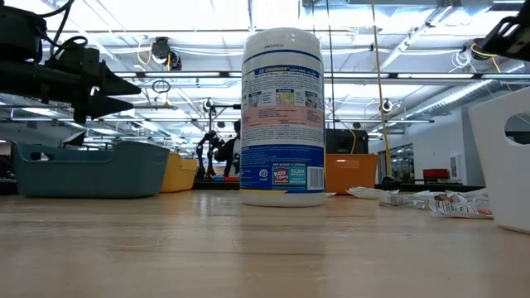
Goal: Pick & Place First Aid Supplies
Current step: Put the green bandage into the white bin
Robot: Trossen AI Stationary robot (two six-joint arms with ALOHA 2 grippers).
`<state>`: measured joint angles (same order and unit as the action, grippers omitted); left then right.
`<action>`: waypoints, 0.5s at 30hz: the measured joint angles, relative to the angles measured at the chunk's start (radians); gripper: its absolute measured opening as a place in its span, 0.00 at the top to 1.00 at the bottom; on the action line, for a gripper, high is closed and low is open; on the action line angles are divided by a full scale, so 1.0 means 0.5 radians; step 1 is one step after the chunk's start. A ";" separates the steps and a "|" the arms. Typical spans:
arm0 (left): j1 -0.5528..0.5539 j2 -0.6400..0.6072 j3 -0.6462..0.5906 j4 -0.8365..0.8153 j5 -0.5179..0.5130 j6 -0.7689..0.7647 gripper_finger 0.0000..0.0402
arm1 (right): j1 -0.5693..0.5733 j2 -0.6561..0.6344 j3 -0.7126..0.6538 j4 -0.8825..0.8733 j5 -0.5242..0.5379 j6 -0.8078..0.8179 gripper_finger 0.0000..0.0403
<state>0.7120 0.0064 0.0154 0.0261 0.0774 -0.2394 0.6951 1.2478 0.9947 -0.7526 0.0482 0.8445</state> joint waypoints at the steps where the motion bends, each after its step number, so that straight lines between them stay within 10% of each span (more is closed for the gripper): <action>1: -0.001 0.000 0.000 0.000 0.001 0.000 0.21 | 0.021 0.013 0.000 0.010 0.000 0.000 1.00; 15: 0.000 0.001 0.000 0.000 0.001 0.000 0.20 | 0.067 0.569 0.000 0.306 -0.056 -0.061 1.00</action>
<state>0.7118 0.0067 0.0154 0.0260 0.0776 -0.2395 0.7284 1.5321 0.9947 -0.5995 0.0204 0.8141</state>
